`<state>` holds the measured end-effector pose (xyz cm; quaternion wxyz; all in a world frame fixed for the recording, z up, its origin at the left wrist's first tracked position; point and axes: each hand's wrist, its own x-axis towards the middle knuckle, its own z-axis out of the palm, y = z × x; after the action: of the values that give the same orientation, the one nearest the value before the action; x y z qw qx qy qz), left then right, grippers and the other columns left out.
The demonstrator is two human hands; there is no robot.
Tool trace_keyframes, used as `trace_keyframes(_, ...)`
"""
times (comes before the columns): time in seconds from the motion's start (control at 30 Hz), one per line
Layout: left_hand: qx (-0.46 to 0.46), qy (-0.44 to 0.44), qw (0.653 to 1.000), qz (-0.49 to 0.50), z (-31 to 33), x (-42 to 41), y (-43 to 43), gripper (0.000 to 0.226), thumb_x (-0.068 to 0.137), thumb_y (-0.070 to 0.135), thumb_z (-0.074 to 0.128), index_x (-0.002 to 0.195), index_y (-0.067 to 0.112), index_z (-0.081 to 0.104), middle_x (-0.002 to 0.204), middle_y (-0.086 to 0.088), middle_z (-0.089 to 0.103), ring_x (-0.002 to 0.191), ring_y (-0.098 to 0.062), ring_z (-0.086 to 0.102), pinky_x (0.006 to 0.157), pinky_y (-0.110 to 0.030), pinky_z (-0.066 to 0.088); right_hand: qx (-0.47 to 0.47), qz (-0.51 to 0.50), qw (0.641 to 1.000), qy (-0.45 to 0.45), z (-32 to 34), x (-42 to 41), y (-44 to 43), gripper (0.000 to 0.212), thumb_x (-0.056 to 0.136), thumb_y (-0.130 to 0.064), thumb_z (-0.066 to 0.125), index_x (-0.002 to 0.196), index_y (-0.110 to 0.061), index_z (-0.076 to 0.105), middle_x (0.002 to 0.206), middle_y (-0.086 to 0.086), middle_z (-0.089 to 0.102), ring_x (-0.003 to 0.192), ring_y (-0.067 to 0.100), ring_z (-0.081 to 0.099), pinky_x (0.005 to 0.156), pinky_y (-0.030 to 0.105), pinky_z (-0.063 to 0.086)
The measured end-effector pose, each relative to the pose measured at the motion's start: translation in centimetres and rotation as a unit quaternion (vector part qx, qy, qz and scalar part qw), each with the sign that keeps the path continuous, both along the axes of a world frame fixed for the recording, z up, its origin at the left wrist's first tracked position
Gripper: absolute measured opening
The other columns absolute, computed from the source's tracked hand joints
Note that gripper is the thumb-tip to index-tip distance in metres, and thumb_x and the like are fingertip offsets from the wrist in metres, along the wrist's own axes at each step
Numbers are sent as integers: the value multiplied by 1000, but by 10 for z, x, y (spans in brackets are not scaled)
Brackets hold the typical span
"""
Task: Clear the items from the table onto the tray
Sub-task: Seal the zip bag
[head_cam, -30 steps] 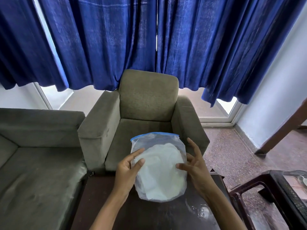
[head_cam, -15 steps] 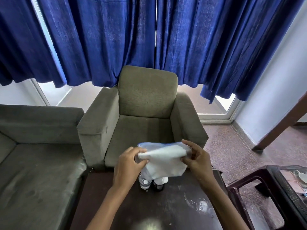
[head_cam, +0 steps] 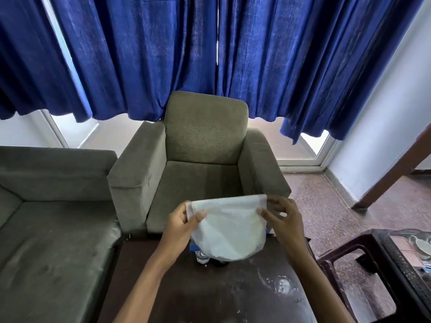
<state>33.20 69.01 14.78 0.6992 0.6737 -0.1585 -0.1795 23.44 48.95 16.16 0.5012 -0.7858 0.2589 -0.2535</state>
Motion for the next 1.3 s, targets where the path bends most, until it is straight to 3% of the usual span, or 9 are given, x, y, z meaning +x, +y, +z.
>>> trace_keyframes(0.13, -58, 48, 987, 140, -9, -7, -9, 11, 84, 20, 64, 93, 14, 62, 86, 0, 68, 76, -12, 62, 56, -15, 50, 273, -34, 961, -19, -8, -7, 10, 77, 70, -30, 75, 138, -26, 39, 134, 1, 48, 120, 19, 49, 99, 40, 44)
trace_keyframes(0.2, -94, 97, 977, 165, -15, -14, -12, 33, 79, 29, 65, 105, 8, 61, 93, -5, 67, 80, -17, 61, 56, -19, 51, 503, 5, 864, -40, -19, -12, 25, 94, 53, -46, 81, 136, -30, 39, 133, 7, 50, 121, 24, 50, 91, 41, 45)
trace_keyframes(0.27, -126, 162, 966, 156, -19, -24, -18, 40, 78, 26, 66, 112, 7, 57, 102, -9, 68, 88, -24, 64, 68, -34, 56, 602, 64, 795, -29, -27, -12, 43, 107, 30, -58, 88, 124, -23, 50, 123, 9, 60, 113, 25, 57, 81, 39, 47)
trace_keyframes(0.4, -206, 303, 926, 87, -28, -54, -28, 43, 73, 0, 70, 112, 5, 51, 108, -17, 65, 90, -26, 64, 62, -28, 59, 645, 104, 753, -80, -30, -7, 59, 74, 70, -59, 67, 125, -11, 55, 123, 14, 64, 111, 29, 63, 89, 41, 53)
trace_keyframes(0.57, -121, 344, 931, 11, -32, -60, -18, 77, 45, 6, 78, 117, 4, 51, 107, -17, 67, 91, -25, 64, 67, -31, 55, 566, 37, 823, -30, -32, -9, 40, 42, 82, -22, 63, 118, -2, 57, 107, 18, 71, 100, 35, 67, 91, 50, 51)
trace_keyframes(0.83, -34, 218, 974, -52, 0, -19, -19, 36, 84, 54, 50, 109, 32, 62, 106, 0, 72, 100, -17, 67, 91, -43, 53, 462, 87, 883, -7, -18, -2, 32, 35, 84, -15, 64, 117, -5, 58, 110, 15, 70, 104, 33, 66, 95, 51, 50)
trace_keyframes(1.0, -30, 156, 987, 39, 5, -16, -44, 26, 94, 45, 42, 91, 28, 61, 94, 0, 70, 87, -17, 67, 72, -32, 56, 385, 90, 918, 1, -12, 3, 35, 47, 71, -14, 73, 116, -9, 60, 109, 10, 71, 104, 30, 66, 93, 50, 52)
trace_keyframes(1.1, -11, 119, 989, 90, -7, -18, -56, 33, 94, 43, 43, 80, 18, 59, 82, -4, 66, 75, -19, 62, 67, -34, 52, 362, 62, 930, 8, -15, -3, 37, 53, 65, -35, 74, 113, -18, 60, 108, 4, 71, 102, 25, 67, 93, 47, 53)
trace_keyframes(1.3, 29, 45, 997, 54, -27, -40, -79, 41, 95, 39, 43, 68, 9, 42, 61, 0, 33, 58, -12, 31, 49, -20, 29, 373, -79, 924, 18, -25, -30, 28, 39, 91, -51, 47, 108, -20, 64, 102, 4, 71, 94, 22, 67, 84, 40, 55)
